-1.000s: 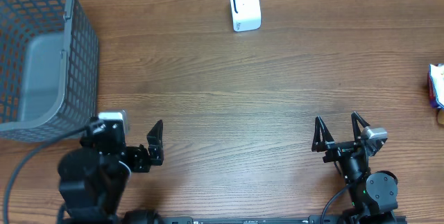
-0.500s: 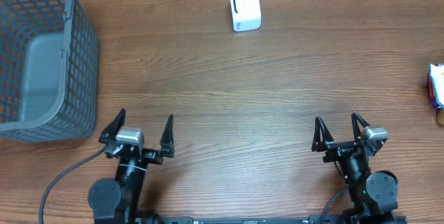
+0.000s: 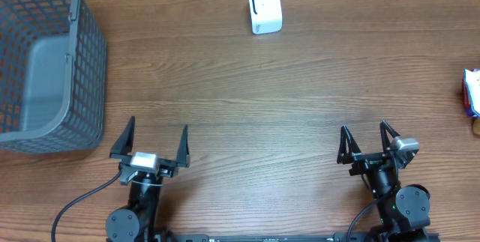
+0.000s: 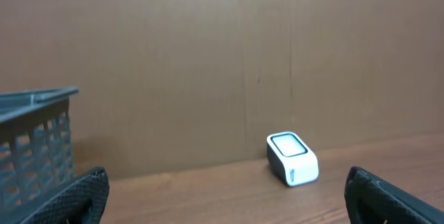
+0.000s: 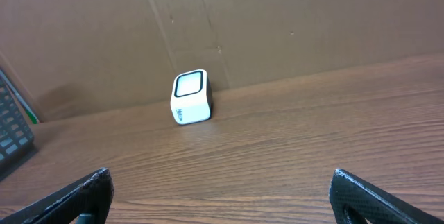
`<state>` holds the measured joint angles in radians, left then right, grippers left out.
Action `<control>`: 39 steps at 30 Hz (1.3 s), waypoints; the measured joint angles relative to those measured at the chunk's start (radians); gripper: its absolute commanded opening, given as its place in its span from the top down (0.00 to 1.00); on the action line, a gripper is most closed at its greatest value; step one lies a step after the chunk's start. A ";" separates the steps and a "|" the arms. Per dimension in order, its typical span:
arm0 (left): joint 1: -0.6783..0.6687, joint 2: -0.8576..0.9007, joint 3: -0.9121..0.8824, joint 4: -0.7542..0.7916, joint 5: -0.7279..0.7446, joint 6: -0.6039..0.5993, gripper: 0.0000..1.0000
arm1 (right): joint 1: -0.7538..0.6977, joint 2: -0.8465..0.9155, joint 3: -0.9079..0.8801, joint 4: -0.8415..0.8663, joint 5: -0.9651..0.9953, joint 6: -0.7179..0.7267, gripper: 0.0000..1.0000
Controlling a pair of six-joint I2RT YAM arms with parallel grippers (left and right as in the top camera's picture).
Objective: Scan the item barcode
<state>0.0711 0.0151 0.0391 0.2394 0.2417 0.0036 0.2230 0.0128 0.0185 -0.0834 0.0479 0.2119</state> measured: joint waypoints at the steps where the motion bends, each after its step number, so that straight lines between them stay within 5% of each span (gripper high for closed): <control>1: 0.000 0.000 -0.012 0.003 -0.002 0.000 0.00 | 0.000 0.000 0.000 0.000 0.000 0.000 0.00; 15: 0.000 0.000 -0.030 -0.298 -0.053 0.001 0.00 | 0.000 0.000 0.000 0.000 0.000 0.000 0.00; 39: -0.045 0.000 -0.030 -0.311 -0.341 -0.026 0.00 | 0.000 0.000 0.000 0.000 0.000 0.000 0.00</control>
<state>0.0257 0.0147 0.0090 -0.0715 -0.0990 -0.0227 0.2230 0.0128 0.0185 -0.0837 0.0479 0.2123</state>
